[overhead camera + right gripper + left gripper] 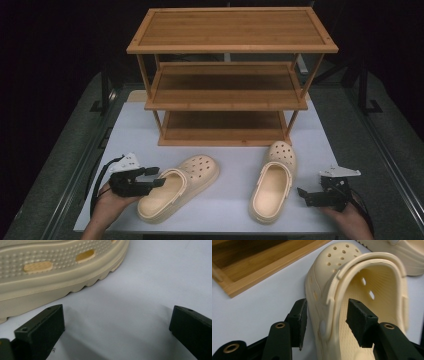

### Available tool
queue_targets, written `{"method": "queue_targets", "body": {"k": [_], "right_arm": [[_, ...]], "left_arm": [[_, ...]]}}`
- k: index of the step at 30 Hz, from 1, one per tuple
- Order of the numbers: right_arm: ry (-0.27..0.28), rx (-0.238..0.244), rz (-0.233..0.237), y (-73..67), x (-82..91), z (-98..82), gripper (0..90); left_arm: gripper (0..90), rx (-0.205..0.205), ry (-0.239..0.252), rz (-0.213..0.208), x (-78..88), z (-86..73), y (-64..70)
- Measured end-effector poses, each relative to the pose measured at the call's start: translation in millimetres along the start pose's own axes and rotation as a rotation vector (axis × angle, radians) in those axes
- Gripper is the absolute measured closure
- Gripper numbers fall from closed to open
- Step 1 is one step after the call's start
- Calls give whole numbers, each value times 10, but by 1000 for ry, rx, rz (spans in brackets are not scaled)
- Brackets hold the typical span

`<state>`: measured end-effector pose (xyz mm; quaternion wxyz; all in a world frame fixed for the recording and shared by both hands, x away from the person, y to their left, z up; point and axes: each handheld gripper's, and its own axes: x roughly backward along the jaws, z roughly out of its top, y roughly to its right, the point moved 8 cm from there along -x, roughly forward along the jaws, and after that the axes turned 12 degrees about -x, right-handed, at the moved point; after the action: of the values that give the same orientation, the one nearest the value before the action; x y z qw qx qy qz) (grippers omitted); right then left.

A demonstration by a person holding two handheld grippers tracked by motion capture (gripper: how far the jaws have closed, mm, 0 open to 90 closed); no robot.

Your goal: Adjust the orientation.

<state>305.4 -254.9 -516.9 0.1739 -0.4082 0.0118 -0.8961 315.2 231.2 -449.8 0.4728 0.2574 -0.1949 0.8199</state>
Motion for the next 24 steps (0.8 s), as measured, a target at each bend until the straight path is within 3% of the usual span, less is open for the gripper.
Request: {"method": "queue_targets", "body": {"k": [5, 11, 20, 24], "right_arm": [[1, 0, 0, 0, 1, -1, 0], [1, -1, -1, 0, 2, -2, 0], [1, 0, 0, 0, 0, -1, 0], [1, 0, 0, 0, 0, -1, 0]], "left_arm": [[527, -17, 1, -11, -138, 81, -7], [665, -32, 8, -23, -188, 129, 9], [747, -76, -17, 33, -169, 143, 15], [757, -73, -25, 50, -172, 154, 16]]}}
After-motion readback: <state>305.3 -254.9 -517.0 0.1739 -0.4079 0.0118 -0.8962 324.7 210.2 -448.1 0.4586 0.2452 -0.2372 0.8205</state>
